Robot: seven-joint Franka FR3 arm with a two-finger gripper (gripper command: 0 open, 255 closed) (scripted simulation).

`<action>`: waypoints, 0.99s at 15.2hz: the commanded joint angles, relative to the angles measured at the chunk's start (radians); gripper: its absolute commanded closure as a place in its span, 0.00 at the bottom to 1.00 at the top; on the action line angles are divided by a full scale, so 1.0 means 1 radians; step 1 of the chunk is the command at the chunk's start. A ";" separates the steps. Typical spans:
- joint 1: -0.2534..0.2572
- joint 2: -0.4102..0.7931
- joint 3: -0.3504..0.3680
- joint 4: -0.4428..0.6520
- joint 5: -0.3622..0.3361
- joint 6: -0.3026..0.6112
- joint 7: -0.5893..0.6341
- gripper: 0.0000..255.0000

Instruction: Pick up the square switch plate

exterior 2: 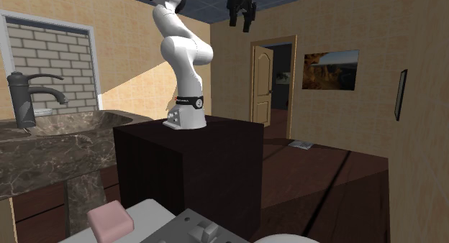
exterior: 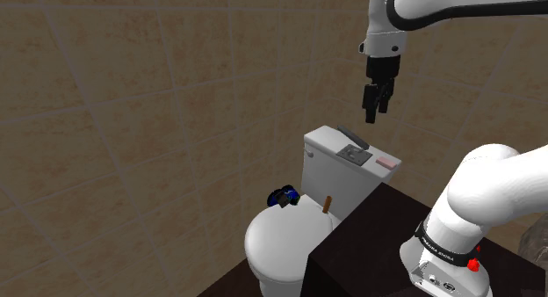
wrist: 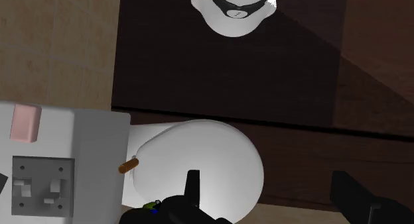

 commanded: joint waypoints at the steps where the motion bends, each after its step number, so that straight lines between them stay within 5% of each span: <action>1: 0.000 0.000 0.000 0.000 0.000 0.000 0.000 0.00; 15: -0.094 0.282 -0.220 -0.109 -0.157 0.428 -0.237 0.00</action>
